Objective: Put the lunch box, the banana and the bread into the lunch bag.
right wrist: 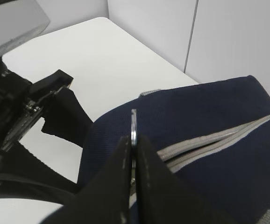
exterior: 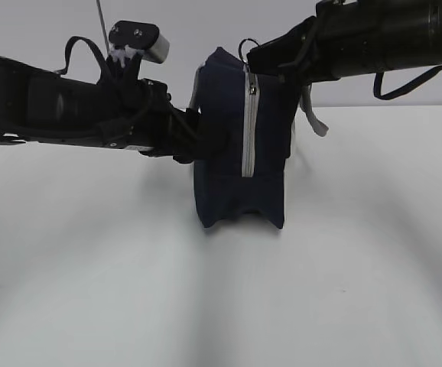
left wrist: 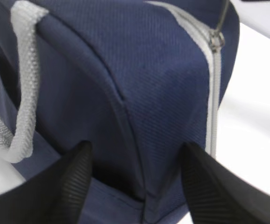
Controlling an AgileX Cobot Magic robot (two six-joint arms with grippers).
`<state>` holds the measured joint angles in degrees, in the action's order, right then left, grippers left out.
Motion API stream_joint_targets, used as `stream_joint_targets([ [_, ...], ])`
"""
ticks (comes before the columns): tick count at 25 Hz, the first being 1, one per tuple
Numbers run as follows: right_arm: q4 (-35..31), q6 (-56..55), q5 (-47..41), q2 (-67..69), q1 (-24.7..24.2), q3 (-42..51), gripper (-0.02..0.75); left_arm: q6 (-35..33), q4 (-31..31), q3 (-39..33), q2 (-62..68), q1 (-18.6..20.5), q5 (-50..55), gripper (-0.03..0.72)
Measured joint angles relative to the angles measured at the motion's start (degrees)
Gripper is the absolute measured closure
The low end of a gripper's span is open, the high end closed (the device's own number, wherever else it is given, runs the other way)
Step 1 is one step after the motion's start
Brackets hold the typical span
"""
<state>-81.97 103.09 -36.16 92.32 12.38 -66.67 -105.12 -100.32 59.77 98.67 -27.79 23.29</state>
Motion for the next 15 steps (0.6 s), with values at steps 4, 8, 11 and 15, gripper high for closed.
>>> stream_joint_targets([
  [4, 0.0, -0.1, -0.1, 0.0, 0.0, 0.0, 0.754, -0.9, 0.0, 0.2, 0.5, 0.0, 0.1, 0.379],
  [8, 0.0, -0.1, -0.1, 0.0, 0.0, 0.0, 0.754, -1.0, 0.0, 0.2, 0.5, 0.0, 1.4, 0.625],
  [11, 0.0, -0.6, -0.1, 0.0, 0.0, 0.0, 0.754, -1.1, 0.0, 0.2, 0.5, 0.1, 4.1, 0.68],
  [15, 0.0, -0.9, -0.1, 0.0, 0.0, 0.0, 0.754, 1.5, 0.5, 0.2, 0.5, 0.1, 7.2, 0.682],
])
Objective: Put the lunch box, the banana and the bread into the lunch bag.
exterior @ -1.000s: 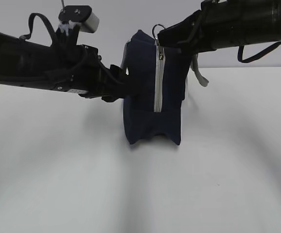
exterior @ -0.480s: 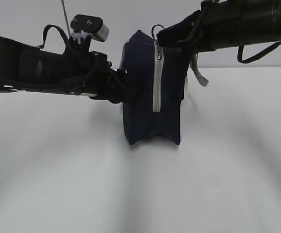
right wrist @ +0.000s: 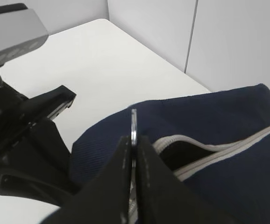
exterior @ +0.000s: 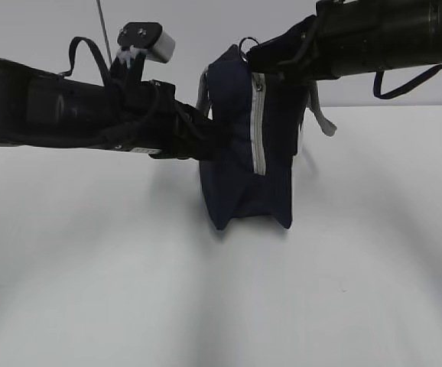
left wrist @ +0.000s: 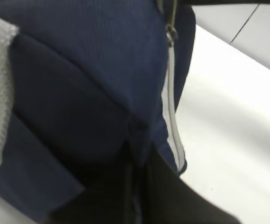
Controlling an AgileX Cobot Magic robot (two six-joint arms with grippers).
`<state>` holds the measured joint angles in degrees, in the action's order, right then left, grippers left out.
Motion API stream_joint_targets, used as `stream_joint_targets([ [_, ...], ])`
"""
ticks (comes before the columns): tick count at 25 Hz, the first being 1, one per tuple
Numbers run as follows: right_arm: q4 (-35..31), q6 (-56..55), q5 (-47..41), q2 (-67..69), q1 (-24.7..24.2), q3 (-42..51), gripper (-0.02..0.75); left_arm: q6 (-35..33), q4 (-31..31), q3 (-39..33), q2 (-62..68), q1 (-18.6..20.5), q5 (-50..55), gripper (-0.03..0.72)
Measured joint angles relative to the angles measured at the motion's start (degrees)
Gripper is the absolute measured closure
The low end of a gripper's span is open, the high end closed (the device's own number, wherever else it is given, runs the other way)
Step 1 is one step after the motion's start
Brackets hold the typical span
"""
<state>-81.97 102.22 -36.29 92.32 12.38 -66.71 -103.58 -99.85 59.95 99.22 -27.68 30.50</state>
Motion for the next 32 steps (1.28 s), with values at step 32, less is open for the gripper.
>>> stream_joint_targets([
  [32, 15.6, -17.7, -28.0, 18.2, -7.5, -25.9, 0.754, 23.7, 30.6, 0.5, -2.3, 0.2, 10.6, 0.685],
])
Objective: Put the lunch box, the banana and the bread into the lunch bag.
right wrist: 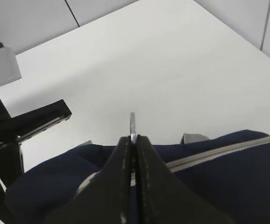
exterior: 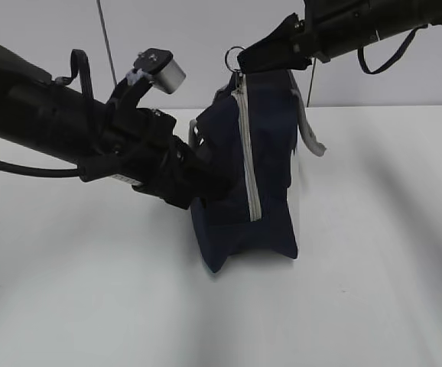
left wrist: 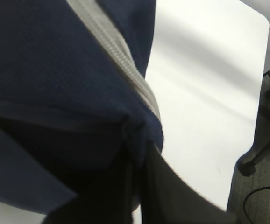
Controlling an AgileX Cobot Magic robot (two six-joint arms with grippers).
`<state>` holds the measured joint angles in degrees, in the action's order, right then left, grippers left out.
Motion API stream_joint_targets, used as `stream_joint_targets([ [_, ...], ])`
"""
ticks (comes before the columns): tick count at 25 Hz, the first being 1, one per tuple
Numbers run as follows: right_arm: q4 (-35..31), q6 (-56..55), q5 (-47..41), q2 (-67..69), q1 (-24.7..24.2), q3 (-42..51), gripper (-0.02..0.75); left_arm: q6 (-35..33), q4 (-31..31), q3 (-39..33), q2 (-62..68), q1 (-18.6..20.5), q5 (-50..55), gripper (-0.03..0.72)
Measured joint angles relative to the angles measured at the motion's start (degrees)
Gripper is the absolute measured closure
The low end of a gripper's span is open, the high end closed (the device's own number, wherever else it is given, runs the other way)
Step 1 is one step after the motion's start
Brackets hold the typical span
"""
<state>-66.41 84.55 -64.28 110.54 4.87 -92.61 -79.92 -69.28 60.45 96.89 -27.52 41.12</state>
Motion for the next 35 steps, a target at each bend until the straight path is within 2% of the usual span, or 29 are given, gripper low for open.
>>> stream_joint_targets([
  [5, 1.6, -1.0, -4.4, 0.0, 0.0, -2.2, 0.754, 1.6, 0.6, 0.0, 0.0, 0.0, 1.7, 0.683],
  [7, 2.5, -1.8, -5.1, 0.0, 0.0, -2.8, 0.754, 4.4, 0.7, 0.0, -0.1, 0.1, 1.9, 0.641],
  [9, 2.9, -2.1, -5.4, 0.0, 0.0, -3.1, 0.754, 8.9, 0.7, 0.0, -0.2, 0.8, 3.0, 0.526],
  [11, 3.2, -2.6, -5.4, 0.0, 0.0, -3.3, 0.754, 14.5, 0.4, 0.0, -0.4, 2.3, 4.8, 0.363],
  [12, 3.6, -2.6, -5.4, 0.0, 0.0, -3.3, 0.754, 17.2, -0.4, 0.0, -0.4, 3.1, 6.1, 0.311],
  [13, 3.8, -2.7, -5.4, 0.0, 0.0, -3.3, 0.754, 19.2, -1.6, 0.0, -0.5, 4.2, 7.5, 0.27],
  [15, 4.2, -2.9, -5.4, 0.0, 0.0, -3.3, 0.754, 22.4, -4.6, 0.0, -0.5, 6.2, 10.0, 0.237],
  [19, 4.4, -3.1, -5.4, 0.0, 0.0, -3.3, 0.754, 24.9, -12.6, 0.0, -1.2, 7.6, 11.7, 0.223],
  [22, 4.5, -3.1, -5.4, 0.0, 0.0, -3.3, 0.754, 27.4, -16.0, 0.0, -2.5, 7.6, 9.3, 0.239],
  [28, 4.5, -3.3, -5.4, 0.0, 0.0, -3.3, 0.754, 30.1, -17.4, 0.0, -2.9, 7.8, 3.7, 0.308],
  [35, 4.5, -3.5, -5.4, 0.0, 0.0, -3.3, 0.754, 30.3, -18.3, 0.0, -2.9, 7.8, 1.9, 0.317],
])
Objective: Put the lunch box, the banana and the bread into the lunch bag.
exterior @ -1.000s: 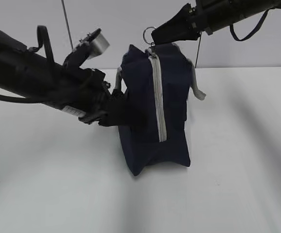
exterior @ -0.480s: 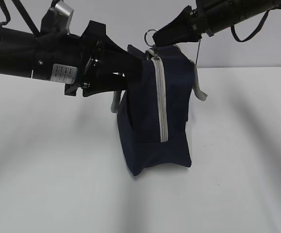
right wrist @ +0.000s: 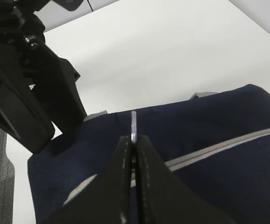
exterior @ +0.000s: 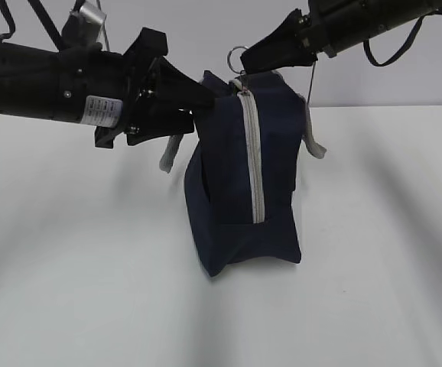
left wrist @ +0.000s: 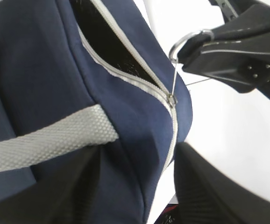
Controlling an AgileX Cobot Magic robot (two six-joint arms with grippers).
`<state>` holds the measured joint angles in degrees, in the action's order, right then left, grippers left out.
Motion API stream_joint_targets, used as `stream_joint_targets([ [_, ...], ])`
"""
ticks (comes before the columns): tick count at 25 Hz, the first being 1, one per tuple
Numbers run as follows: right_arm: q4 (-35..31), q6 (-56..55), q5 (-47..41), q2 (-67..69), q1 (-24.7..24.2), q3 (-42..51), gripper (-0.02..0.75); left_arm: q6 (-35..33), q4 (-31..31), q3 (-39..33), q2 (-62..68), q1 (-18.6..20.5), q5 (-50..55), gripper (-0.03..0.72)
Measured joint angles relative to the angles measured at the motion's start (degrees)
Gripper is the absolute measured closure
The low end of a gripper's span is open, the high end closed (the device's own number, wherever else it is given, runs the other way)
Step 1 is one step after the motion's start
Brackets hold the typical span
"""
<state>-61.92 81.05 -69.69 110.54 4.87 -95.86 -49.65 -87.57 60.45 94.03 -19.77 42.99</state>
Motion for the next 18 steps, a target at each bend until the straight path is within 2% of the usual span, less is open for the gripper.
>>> stream_joint_targets([
  [11, 0.0, -0.6, 0.0, 0.0, 0.0, 0.0, 0.754, 0.0, -0.3, 0.0, 0.0, -3.8, -3.1, 0.335],
  [14, 0.0, -0.8, 0.0, 0.0, 0.0, 0.0, 0.754, 0.0, -0.3, 0.0, 0.0, -3.8, -4.2, 0.411],
  [18, 0.0, -0.9, 0.0, 0.0, 0.0, 0.0, 0.754, 0.0, 0.6, 0.0, 0.7, -3.8, -4.3, 0.617],
])
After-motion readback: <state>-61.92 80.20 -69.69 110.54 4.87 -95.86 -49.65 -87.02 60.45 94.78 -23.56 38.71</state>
